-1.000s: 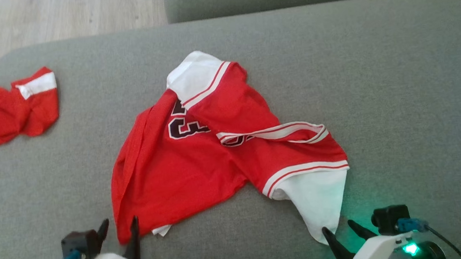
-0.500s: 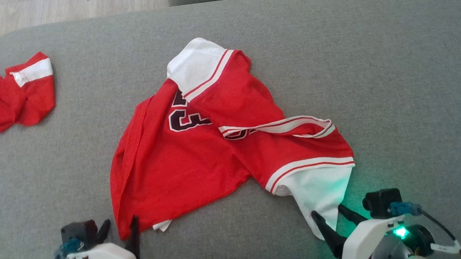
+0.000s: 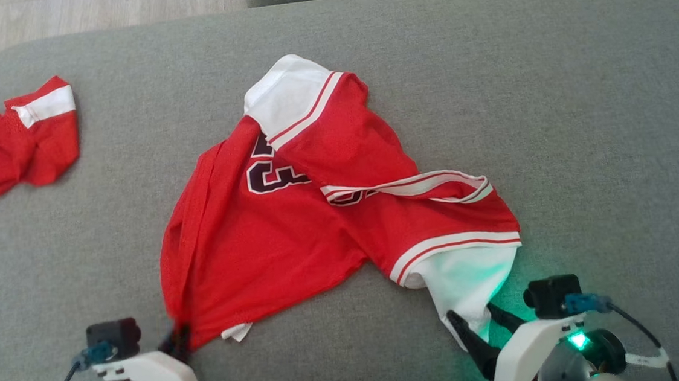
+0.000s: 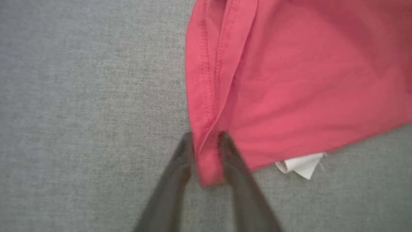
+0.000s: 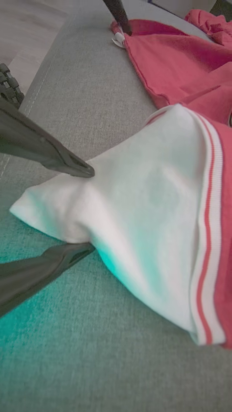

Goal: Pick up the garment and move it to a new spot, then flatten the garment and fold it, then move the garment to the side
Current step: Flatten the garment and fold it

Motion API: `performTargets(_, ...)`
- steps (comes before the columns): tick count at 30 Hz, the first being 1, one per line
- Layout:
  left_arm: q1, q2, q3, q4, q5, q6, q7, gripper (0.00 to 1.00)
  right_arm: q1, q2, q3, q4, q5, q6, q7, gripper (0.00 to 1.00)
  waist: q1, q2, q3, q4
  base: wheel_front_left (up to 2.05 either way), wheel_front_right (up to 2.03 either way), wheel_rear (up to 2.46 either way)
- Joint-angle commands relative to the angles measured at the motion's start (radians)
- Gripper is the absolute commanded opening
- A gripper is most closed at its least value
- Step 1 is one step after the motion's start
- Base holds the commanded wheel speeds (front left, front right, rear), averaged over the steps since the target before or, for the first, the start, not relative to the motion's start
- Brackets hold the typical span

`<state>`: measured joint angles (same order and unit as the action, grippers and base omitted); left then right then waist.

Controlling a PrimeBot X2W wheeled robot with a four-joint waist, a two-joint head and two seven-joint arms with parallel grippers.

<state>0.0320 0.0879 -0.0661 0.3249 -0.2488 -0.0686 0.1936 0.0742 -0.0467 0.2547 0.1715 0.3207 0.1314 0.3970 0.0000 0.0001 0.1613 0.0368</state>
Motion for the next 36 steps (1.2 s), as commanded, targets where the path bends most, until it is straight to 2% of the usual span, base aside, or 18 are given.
performTargets(1,-0.011,-0.002,0.001,0.016,-0.017,-0.013,0.035,0.0,-0.023,-0.004,0.032,-0.014,0.016,-0.001,-0.004,0.15,0.0,-0.0001,0.001,-0.001,0.0,0.0,0.0)
performTargets(2,-0.011,-0.003,-0.003,0.017,-0.029,-0.02,0.044,0.0,-0.029,-0.004,0.031,-0.019,0.031,-0.001,-0.015,0.0,0.0,-0.0001,0.002,-0.002,0.0,0.0,0.0)
performTargets(6,-0.027,-0.011,-0.013,-0.022,-0.109,-0.042,0.079,0.0,-0.07,-0.004,0.008,-0.078,0.142,-0.001,-0.061,0.0,0.0,-0.0001,0.026,-0.006,0.0,0.0,0.0)
performTargets(9,-0.062,-0.011,-0.017,-0.12,-0.182,-0.052,0.114,0.0,-0.117,-0.004,-0.026,-0.174,0.228,-0.001,-0.076,0.0,0.0,-0.0001,0.043,-0.009,0.0,0.0,0.0)
performTargets(13,-0.131,0.002,-0.005,-0.331,-0.306,-0.059,0.166,0.0,-0.188,-0.004,-0.103,-0.342,0.341,-0.001,-0.053,0.0,0.0,-0.0001,0.07,-0.013,0.0,0.0,0.0)
performTargets(19,-0.309,0.04,0.018,-0.699,-0.513,-0.06,0.308,0.0,-0.331,-0.004,-0.261,-0.572,0.512,-0.001,0.056,0.0,0.0,-0.0001,0.133,-0.014,0.0,0.0,0.0)
performTargets(22,-0.437,0.06,0.048,-0.817,-0.595,-0.038,0.385,0.0,-0.419,-0.004,-0.352,-0.659,0.585,-0.001,0.116,0.0,0.0,-0.0001,0.172,-0.019,0.0,0.0,0.0)
performTargets(25,-0.567,0.078,0.076,-0.877,-0.658,-0.001,0.45,0.0,-0.501,-0.004,-0.43,-0.715,0.647,-0.001,0.166,0.0,0.0,-0.0001,0.191,-0.03,0.0,0.0,0.0)
performTargets(31,-0.781,0.089,0.083,-0.933,-0.75,0.078,0.556,0.0,-0.634,-0.004,-0.561,-0.78,0.755,-0.001,0.236,0.0,0.0,-0.0001,0.2,-0.062,0.0,0.0,0.0)
performTargets(36,-0.877,0.097,0.074,-0.947,-0.768,0.119,0.604,0.0,-0.7,-0.004,-0.628,-0.809,0.775,-0.001,0.29,0.0,0.0,-0.0001,0.197,-0.082,0.0,0.0,0.0)
